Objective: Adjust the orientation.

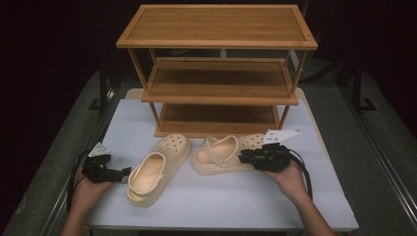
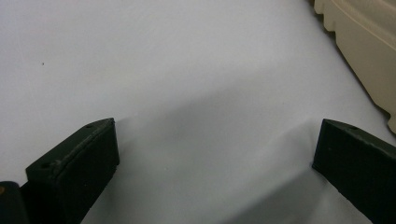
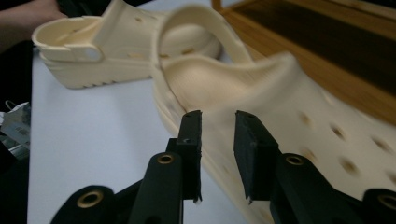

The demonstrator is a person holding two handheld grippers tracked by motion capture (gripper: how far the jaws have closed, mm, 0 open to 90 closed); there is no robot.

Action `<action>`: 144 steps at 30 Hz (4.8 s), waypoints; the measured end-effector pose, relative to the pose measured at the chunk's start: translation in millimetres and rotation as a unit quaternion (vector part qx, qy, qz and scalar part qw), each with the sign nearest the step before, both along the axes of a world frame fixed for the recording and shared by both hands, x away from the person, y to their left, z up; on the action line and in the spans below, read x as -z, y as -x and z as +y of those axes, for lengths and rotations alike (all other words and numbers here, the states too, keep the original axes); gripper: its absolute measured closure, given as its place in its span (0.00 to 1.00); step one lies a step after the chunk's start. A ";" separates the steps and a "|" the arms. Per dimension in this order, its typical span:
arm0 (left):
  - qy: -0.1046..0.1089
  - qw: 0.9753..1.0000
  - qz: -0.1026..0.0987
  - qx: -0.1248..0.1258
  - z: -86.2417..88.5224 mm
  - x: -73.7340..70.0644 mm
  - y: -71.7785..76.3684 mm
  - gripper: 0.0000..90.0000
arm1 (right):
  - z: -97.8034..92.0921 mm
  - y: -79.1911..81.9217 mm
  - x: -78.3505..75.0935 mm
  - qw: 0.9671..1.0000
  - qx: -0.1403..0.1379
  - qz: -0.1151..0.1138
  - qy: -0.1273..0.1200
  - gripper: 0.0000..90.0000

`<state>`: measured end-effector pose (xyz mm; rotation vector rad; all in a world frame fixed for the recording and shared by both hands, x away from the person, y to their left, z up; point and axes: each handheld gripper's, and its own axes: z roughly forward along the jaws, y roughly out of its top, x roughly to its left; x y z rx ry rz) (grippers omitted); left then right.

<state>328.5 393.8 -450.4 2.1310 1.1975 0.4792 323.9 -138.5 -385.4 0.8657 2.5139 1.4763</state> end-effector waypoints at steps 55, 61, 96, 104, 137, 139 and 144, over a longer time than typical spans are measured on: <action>0.001 1.000 0.000 -0.001 -0.1 0.1 0.0 0.00 | 109.4 39.4 -21.9 0.986 -0.162 -0.024 0.014 0.76; 0.001 1.000 0.000 -0.001 -0.2 0.1 0.0 0.00 | 62.3 41.3 -22.0 0.994 -0.102 -0.037 0.010 0.88; 0.000 1.000 0.001 0.000 0.1 0.0 -0.2 0.00 | 12.5 -38.5 51.4 0.995 0.042 0.022 0.092 1.00; 0.000 1.000 0.001 0.000 0.1 0.0 -0.2 0.00 | 29.3 -54.9 51.6 0.995 0.044 0.020 0.092 1.00; 0.001 1.000 0.000 -0.001 -0.1 0.1 0.0 0.00 | 86.5 -7.5 2.3 1.000 0.004 0.000 0.011 0.60; 0.000 1.000 0.000 0.000 0.0 0.1 -0.1 0.00 | 91.3 -7.8 3.0 1.000 0.007 -0.006 0.022 0.60; 0.001 1.000 0.000 0.000 -0.1 0.1 0.0 0.00 | 94.4 -7.7 4.4 0.999 0.009 -0.017 0.035 0.60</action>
